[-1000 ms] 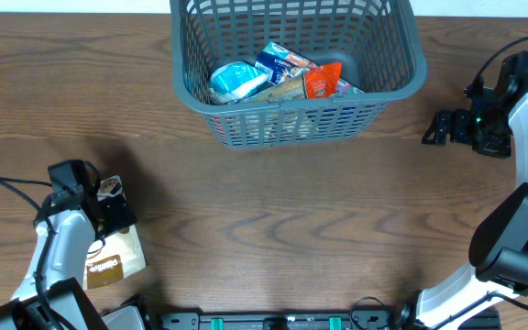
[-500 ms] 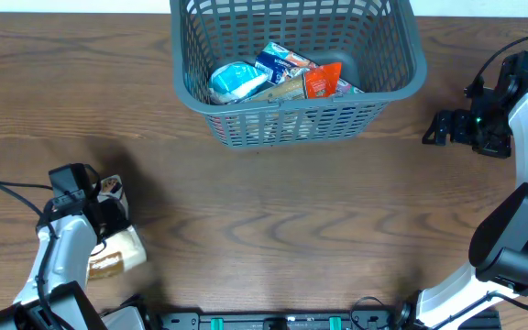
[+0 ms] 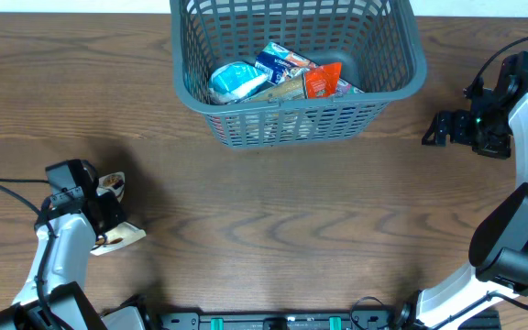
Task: Pack container
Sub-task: 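Lift the rice bag and carry it over the basket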
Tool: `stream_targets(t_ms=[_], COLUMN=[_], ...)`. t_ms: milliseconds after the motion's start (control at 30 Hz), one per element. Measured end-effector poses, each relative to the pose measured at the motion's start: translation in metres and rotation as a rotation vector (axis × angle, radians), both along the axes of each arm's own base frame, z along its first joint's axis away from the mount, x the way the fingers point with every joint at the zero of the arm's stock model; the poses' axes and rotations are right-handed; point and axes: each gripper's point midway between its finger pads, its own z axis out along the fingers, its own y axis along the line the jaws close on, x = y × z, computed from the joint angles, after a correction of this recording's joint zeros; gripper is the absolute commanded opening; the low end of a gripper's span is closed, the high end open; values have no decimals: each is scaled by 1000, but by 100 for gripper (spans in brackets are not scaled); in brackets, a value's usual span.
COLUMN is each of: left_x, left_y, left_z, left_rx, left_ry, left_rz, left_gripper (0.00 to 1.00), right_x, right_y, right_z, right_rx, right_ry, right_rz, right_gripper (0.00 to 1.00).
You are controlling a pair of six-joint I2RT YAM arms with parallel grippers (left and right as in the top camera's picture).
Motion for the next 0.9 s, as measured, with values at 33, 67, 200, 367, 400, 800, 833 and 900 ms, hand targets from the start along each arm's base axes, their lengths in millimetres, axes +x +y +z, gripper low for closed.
stream_targets(t_ms=[33,67,200,367,400,800,833,900], left_x=[1,3,10,36,43,90,93,100], left_y=[-1,-1,-1,-2,-3,-52,-60,-76], left_z=[1,2,15,65,80,231,243,271], left_rx=[-5,-8,-7,10,11,-37,-35,-28], left_ry=[-5,-9,-58,-236,-286,-617,-630,-663], left_rz=[-2,-4,-9,-34,-45,-321,-358,-432], left_gripper=[5,6,6,6,6,6,5,5], right_x=[0,0,0,0,0,1,1,2], right_y=[0,0,0,0,0,0,0,-1], right_z=[0,0,0,0,0,0,0,0], right_rx=[0,0,0,0,0,-2,-2,-2], right_ry=[0,0,0,0,0,-5,-5,-6], right_rz=[0,0,0,0,0,0,0,0], right_gripper=[99,99,99,99,99,99,99,99])
